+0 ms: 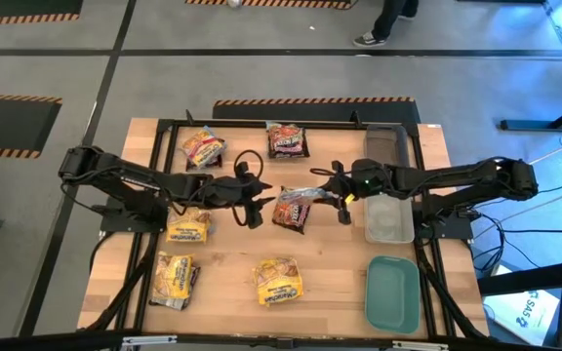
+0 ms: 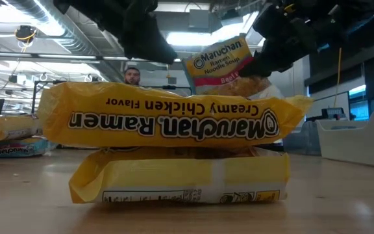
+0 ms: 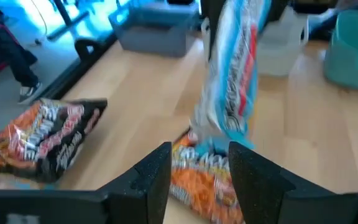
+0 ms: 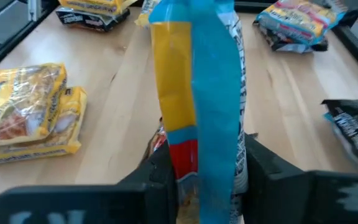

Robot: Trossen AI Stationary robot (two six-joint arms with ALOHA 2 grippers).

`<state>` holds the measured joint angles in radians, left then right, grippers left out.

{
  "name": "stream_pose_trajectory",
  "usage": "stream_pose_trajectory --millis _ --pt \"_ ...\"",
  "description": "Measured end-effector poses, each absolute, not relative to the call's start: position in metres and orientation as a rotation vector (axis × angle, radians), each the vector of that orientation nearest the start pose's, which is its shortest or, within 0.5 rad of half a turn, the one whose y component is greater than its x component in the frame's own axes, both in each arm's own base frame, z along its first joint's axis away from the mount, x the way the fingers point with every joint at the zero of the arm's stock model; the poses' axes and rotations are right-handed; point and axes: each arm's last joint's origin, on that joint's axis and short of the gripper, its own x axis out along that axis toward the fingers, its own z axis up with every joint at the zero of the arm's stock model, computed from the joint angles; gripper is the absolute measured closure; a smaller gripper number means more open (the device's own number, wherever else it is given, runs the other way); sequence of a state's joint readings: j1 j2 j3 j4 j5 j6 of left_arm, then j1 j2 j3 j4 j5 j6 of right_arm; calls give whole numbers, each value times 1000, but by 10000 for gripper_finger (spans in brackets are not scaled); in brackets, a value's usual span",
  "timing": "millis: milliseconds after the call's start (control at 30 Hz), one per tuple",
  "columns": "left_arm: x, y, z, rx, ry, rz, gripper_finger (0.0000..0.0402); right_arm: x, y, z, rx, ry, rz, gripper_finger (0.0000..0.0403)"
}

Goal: Sort Maruchan noodles
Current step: Put the blue noodle pack into the black bin

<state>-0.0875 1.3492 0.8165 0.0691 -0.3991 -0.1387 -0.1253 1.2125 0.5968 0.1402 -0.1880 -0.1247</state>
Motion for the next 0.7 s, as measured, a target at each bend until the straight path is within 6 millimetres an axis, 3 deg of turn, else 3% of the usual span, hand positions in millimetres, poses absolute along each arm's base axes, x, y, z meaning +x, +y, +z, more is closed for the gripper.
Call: stream_pose_trajectory --millis 200,500,700 --pt "289 -18 245 51 447 256 220 246 -29 214 -19 452 116 313" --pt "292 -21 249 2 384 274 215 243 -40 213 -10 462 131 313" --pt "291 -19 248 -3 385 323 169 240 -53 213 -7 455 138 313"
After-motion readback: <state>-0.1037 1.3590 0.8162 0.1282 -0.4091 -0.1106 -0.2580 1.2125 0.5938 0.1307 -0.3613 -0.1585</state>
